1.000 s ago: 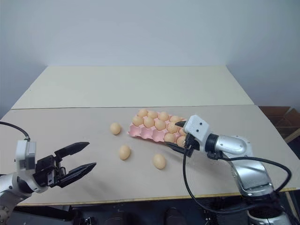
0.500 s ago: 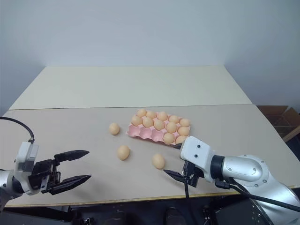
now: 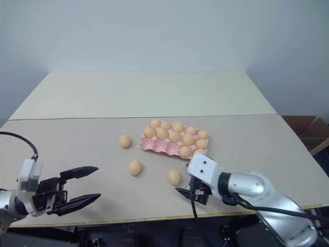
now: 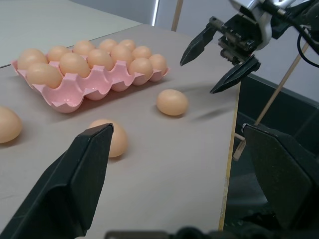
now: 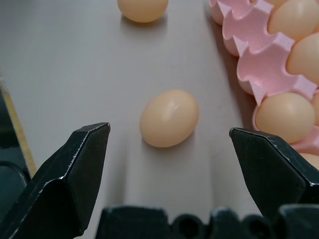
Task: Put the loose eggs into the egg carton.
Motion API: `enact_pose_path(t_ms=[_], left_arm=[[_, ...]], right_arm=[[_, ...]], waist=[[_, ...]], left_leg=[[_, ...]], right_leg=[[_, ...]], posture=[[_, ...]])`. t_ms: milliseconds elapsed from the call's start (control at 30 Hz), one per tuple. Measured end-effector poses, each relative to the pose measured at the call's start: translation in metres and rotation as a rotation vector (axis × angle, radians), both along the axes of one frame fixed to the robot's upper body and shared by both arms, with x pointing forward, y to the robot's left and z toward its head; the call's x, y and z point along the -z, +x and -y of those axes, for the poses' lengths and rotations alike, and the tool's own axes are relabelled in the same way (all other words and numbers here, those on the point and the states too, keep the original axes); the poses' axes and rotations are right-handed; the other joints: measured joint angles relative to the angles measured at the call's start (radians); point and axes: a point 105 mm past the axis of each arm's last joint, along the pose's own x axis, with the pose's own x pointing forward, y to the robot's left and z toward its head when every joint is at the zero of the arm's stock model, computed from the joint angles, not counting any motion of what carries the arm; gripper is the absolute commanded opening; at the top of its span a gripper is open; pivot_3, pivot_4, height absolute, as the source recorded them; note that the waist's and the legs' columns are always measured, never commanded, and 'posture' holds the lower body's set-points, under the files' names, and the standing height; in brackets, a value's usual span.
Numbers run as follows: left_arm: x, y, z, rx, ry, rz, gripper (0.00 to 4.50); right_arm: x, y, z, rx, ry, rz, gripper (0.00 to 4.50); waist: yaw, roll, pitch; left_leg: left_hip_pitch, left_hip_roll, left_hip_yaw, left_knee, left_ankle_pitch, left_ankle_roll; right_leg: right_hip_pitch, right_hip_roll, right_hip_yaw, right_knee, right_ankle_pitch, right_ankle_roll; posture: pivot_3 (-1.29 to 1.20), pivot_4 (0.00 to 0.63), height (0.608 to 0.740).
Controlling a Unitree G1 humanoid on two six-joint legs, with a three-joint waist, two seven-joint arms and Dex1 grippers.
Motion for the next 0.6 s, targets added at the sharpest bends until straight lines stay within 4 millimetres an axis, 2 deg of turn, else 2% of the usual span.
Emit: enact_pose_path(t_ms=[200,367,533,600], left_arm=[[0.002,-0.003,0.001,-0.017,0.001,-0.007,4.50],[0.000,-0.003,0.003,-0.021,0.002,0.001,4.50],[0.001,-0.003,0.002,-0.032,0.002,-0.004,4.50],[0.002,-0.004,0.002,-0.036,0.002,-0.008,4.50]], right_arm=[[0.013,0.014,-0.007,0.036,0.004,0.007,4.46],[0.023,0.014,-0.019,0.009,0.014,-0.006,4.46],[0.028,0.018,-0.017,0.027,0.009,-0.013,4.46],[0.030,0.019,-0.017,0.032,0.013,-0.024,4.11]], waist=[[0.001,0.000,0.000],[0.001,-0.001,0.000],[0.001,-0.001,-0.001],[0.001,-0.001,-0.001]], left_leg=[[-0.006,0.000,0.000,0.000,0.000,0.000],[-0.007,0.000,0.000,0.000,0.000,0.000],[-0.007,0.000,0.000,0.001,0.000,0.000],[-0.007,0.000,0.000,0.001,0.000,0.000]], right_leg=[[-0.006,0.000,0.000,0.000,0.000,0.000],[-0.007,0.001,0.000,0.002,0.000,0.000],[-0.008,0.001,0.000,0.002,0.001,0.000],[-0.008,0.001,0.000,0.002,0.001,0.000]], posture=[[0.00,0.150,0.740],[0.00,0.150,0.740],[0.00,0.150,0.740],[0.00,0.150,0.740]])
